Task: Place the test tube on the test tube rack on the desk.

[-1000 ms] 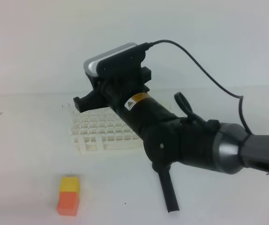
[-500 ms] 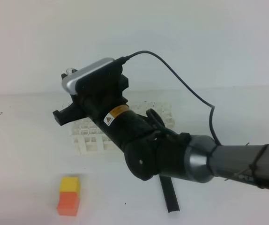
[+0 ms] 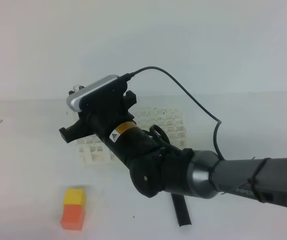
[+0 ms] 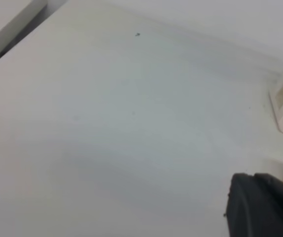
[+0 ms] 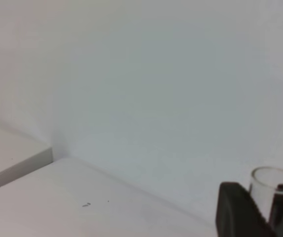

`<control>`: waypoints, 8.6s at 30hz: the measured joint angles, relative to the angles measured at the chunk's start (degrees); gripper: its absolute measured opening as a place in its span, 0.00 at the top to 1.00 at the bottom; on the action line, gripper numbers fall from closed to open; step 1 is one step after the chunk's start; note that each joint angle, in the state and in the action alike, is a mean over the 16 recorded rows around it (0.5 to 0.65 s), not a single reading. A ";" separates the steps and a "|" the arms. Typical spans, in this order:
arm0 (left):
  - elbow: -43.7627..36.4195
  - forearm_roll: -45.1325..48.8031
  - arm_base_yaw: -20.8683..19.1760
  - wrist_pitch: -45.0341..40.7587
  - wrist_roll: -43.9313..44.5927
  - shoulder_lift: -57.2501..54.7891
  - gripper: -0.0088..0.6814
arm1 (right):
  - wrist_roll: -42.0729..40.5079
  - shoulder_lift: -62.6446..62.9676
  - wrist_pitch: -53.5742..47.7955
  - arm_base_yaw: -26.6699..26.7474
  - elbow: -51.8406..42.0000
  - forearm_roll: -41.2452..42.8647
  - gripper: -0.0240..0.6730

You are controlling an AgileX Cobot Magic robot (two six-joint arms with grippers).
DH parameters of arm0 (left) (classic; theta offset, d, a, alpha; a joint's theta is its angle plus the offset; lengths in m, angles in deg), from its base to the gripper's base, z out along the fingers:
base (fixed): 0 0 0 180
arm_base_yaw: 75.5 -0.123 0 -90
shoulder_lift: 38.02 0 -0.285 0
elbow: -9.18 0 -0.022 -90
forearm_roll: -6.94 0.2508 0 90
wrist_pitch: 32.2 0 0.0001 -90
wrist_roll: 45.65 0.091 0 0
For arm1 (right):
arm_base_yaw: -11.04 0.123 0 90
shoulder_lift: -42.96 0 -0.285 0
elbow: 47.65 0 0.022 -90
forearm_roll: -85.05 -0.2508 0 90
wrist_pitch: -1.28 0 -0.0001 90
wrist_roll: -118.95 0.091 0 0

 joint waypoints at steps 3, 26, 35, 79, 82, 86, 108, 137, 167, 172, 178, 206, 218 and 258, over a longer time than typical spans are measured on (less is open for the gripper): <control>0.24 0.15 0.01 -0.31 -0.69 0.02 0.99 | -0.09 -0.54 0.03 0.00 0.59 -0.14 0.78; 0.13 0.75 -0.09 -0.63 -0.86 0.01 0.99 | -0.66 -2.67 -0.93 0.00 2.15 -1.03 0.78; 0.02 0.76 -0.09 -0.44 -0.72 -0.18 0.99 | -0.54 -4.89 0.44 0.03 2.27 -1.88 0.78; -0.53 0.80 -0.09 -0.18 -1.11 -0.24 0.99 | -3.82 -5.88 -0.16 1.11 2.54 -5.48 0.46; -0.53 0.80 -0.09 -0.08 -1.12 -0.24 0.99 | -4.69 -3.83 -0.46 1.11 2.49 -5.23 0.43; -0.64 0.81 -0.09 -0.01 -1.12 -0.24 0.99 | -6.39 -0.22 -0.58 1.11 2.46 -4.42 0.45; -0.86 0.82 -0.09 -0.02 -1.11 -0.31 0.99 | -18.11 31.83 -25.35 1.15 2.04 20.39 0.96; -0.53 0.80 -0.09 0.03 -1.16 -0.31 0.99 | -18.29 98.88 -48.20 -24.55 -56.09 24.06 0.97; -1.08 0.84 -0.09 0.34 -1.20 -0.24 0.99 | 7.81 122.23 -48.54 -34.83 -83.63 22.11 0.97; -1.08 0.84 -0.09 0.22 -1.20 -0.24 0.99 | 14.59 125.09 -51.82 -36.49 -86.16 22.50 0.97; -1.08 0.84 -0.09 0.22 -1.22 -0.24 0.99 | 18.58 126.15 -56.47 -39.61 -87.13 23.14 0.97; -0.53 0.80 -0.09 -0.02 -1.24 -0.24 0.99 | 20.74 126.18 -61.15 -47.47 -86.88 24.04 0.97; -0.86 0.82 -0.09 0.10 -1.24 -0.24 0.99 | 20.74 126.18 -61.39 -47.47 -86.79 24.15 0.97; -1.08 0.84 6.05 -0.02 -1.24 -0.24 0.99 | 20.74 126.18 -61.54 -47.47 -86.76 24.20 0.97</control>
